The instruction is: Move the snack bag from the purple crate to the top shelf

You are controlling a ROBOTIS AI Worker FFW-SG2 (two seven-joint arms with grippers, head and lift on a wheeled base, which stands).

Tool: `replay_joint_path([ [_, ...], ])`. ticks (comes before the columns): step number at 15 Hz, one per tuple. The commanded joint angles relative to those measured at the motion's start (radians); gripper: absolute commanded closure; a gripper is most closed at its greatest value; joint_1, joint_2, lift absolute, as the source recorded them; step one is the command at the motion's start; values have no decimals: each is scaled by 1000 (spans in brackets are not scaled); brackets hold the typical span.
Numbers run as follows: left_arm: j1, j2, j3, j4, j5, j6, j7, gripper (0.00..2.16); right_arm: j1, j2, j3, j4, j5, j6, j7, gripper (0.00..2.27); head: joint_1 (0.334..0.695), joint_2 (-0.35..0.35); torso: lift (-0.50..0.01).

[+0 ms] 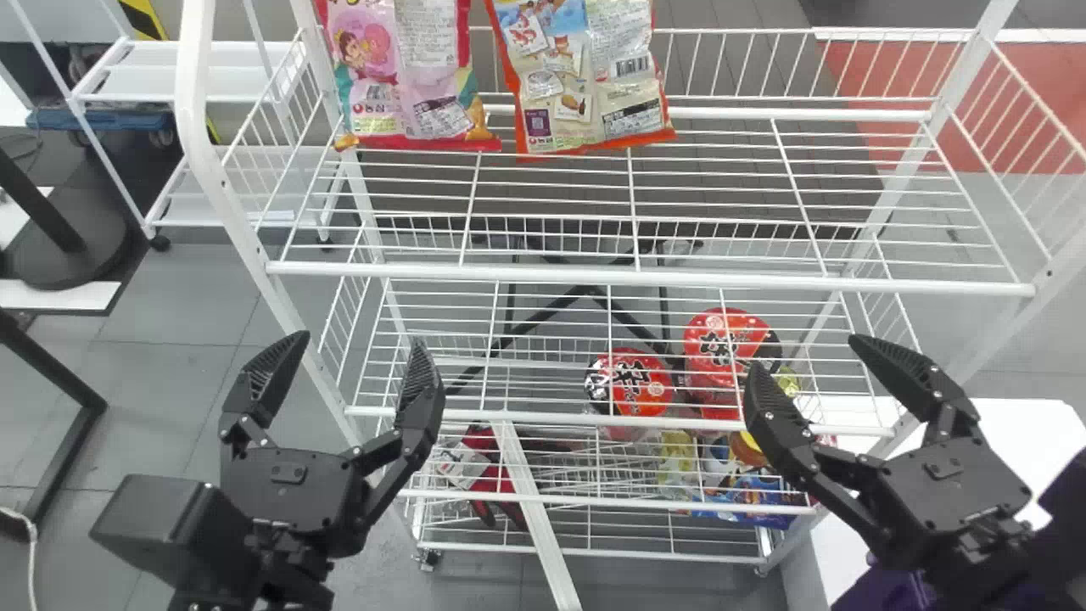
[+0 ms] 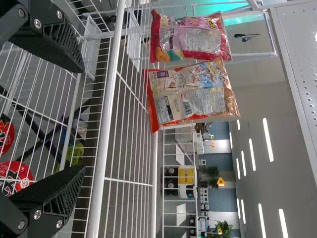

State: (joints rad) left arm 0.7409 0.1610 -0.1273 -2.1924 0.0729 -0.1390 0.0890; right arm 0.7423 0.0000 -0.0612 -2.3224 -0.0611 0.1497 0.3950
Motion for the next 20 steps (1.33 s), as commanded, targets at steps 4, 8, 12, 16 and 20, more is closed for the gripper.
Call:
replay_joint_path([
  [4, 0, -2, 0, 0, -1, 0, 3, 103, 0, 1, -5, 0, -5, 6, -1, 144, 695, 16, -179],
  [8, 0, -2, 0, 2, -1, 0, 5, 103, 0, 1, -6, 5, -5, 6, -4, 144, 695, 16, -195],
  [12, -2, -2, -2, 2, -1, 0, 5, 103, 0, 1, -9, 6, -5, 3, -4, 144, 695, 13, -211],
  [16, -2, -2, -2, 2, -1, 0, 5, 103, -1, 1, -9, 14, -5, 3, -4, 144, 695, 11, -227],
  [20, -2, -3, -2, 0, -1, 0, 5, 103, -1, 1, -14, 17, -6, 3, -2, 144, 695, 9, -243],
])
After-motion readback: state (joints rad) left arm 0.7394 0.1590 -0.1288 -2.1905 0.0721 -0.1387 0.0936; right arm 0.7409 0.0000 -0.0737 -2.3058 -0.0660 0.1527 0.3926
